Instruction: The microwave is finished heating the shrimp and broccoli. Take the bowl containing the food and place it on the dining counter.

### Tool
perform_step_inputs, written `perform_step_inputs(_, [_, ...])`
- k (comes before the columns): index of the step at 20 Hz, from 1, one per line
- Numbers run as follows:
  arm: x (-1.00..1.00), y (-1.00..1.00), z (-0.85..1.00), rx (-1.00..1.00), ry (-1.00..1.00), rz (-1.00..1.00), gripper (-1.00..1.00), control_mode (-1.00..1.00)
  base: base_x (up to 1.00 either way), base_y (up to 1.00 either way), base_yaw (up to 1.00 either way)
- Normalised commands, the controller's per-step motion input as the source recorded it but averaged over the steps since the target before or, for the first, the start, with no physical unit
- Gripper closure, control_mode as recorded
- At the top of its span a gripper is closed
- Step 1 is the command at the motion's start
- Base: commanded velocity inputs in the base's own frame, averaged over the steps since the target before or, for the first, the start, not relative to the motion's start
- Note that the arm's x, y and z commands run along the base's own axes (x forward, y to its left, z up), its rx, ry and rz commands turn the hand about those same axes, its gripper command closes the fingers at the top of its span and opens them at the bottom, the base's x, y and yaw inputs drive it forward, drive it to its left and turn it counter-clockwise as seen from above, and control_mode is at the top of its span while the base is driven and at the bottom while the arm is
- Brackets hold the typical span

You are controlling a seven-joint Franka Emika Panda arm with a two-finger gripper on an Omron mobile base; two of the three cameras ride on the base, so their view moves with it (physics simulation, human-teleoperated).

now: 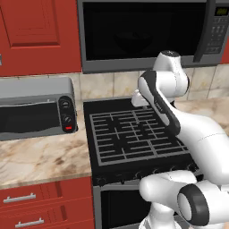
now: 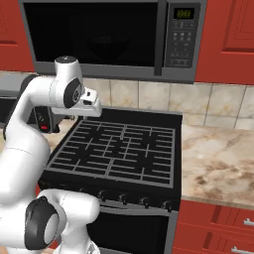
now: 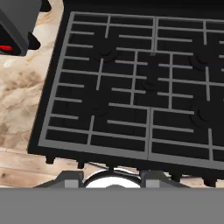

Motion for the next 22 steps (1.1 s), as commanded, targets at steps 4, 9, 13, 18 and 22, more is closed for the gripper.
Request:
perform_step_inputs(4, [-0.21,0.0,0.0,-0.01,-0.01,0.0,-1.0,-1.0,0.0,0.0,0.0])
perform_step_inputs(9, [-0.55,0.0,0.0,-0.11,-0.19,0.04,-1.0,-1.0,0.0,0.0,0.0])
perform_step_inputs(13, [-0.8,0.0,0.0,-0.01,-0.29,0.03,-1.0,-1.0,0.0,0.0,0.0])
perform_step_inputs(18, [-0.88,0.0,0.05,0.0,-0.55,0.07,-1.0,-1.0,0.0,0.0,0.0])
perform_step_inputs(22, [0.0,0.0,0.0,0.0,0.0,0.0,-1.0,1.0,0.0,0.0,0.0])
